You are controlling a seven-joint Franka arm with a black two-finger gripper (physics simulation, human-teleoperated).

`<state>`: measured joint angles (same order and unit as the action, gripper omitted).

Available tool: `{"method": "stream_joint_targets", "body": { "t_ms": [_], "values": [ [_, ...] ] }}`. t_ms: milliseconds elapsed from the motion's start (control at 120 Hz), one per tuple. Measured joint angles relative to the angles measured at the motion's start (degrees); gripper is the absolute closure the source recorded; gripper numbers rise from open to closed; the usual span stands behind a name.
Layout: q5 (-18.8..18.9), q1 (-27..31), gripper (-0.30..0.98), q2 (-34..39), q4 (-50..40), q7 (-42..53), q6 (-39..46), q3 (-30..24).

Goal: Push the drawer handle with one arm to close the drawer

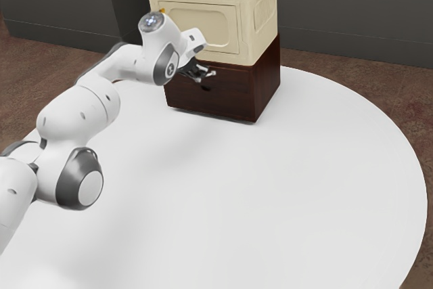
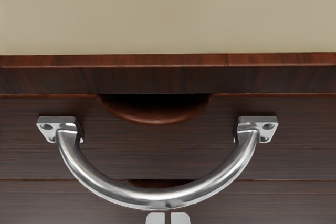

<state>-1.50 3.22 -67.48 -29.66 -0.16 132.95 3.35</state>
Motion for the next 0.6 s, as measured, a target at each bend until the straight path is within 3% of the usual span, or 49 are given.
{"method": "stream_joint_targets", "body": {
  "t_ms": [200,267,317,400,508,600],
  "values": [
    [-0.2,-0.4,0.79,0.5,-0.3,0.3,1.3,-0.3],
    [-3.4,-1.3,0.69,5.9,-8.4,0.3,-0.6,0.2],
    [-6.5,-3.3,0.58,15.9,-22.3,0.1,-3.0,2.7],
    [-9.6,-11.9,0.4,37.4,-48.8,-0.3,-8.7,10.3],
    [-8.5,-31.3,0.25,60.4,-70.8,-0.9,-18.8,23.3],
    [-3.6,-41.1,0.17,75.1,-78.6,-1.8,-24.8,26.7]
  ]
}}
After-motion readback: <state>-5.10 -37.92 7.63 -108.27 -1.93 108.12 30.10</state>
